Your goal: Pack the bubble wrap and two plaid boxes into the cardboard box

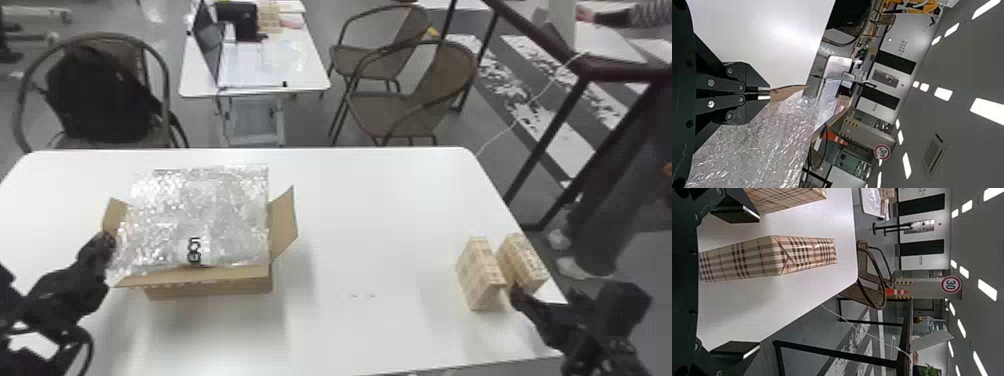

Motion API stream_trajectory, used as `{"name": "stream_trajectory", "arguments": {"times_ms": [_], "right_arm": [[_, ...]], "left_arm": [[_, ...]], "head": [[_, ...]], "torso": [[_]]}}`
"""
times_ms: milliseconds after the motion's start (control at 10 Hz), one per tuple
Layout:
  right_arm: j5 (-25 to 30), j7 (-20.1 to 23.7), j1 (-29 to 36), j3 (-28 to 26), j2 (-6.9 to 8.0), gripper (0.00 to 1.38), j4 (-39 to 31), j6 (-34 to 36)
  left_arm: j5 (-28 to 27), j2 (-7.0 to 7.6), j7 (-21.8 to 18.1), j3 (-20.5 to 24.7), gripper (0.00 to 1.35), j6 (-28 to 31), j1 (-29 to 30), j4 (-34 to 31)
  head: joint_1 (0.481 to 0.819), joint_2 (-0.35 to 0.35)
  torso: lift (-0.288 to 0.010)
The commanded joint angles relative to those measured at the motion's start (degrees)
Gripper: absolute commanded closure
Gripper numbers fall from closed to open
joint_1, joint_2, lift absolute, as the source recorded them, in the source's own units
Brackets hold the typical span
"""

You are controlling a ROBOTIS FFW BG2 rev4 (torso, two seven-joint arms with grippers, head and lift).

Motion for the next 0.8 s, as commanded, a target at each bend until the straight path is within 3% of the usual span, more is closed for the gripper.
{"name": "stream_trajectory", "arguments": {"times_ms": [0, 200, 400, 500, 700], "right_arm": [[0.1, 0.1, -1.4, 0.1, -0.36, 0.16, 1.4, -0.6], [0.8, 0.1, -2.6, 0.1, -0.89, 0.22, 2.3, -0.9], [0.0, 0.0, -2.5, 0.1, -1.94, 0.8, 3.4, -0.3], [-0.4, 0.0, -2.3, 0.1, -2.03, 0.88, 3.6, 0.1], [-0.6, 0.0, -2.6, 0.1, -2.03, 0.9, 3.7, 1.2]], "left_arm": [[0.0, -0.15, -0.1, -0.1, 1.22, -0.1, 0.0, 0.1], [0.0, -0.15, -0.3, -0.1, 1.22, -0.2, 0.2, 0.2], [0.0, -0.15, -0.4, 0.2, 1.22, -0.5, 0.3, 0.2], [0.0, -0.15, -0.5, 0.3, 1.22, -0.5, 0.4, 0.2], [0.0, -0.15, -0.7, 0.1, 1.22, -0.6, 0.3, 0.2]], "head": [[0.695, -0.115], [0.695, -0.115], [0.695, -0.119], [0.695, -0.121], [0.695, -0.125]], "torso": [[-0.071], [-0.071], [-0.071], [-0.071], [-0.071]]}}
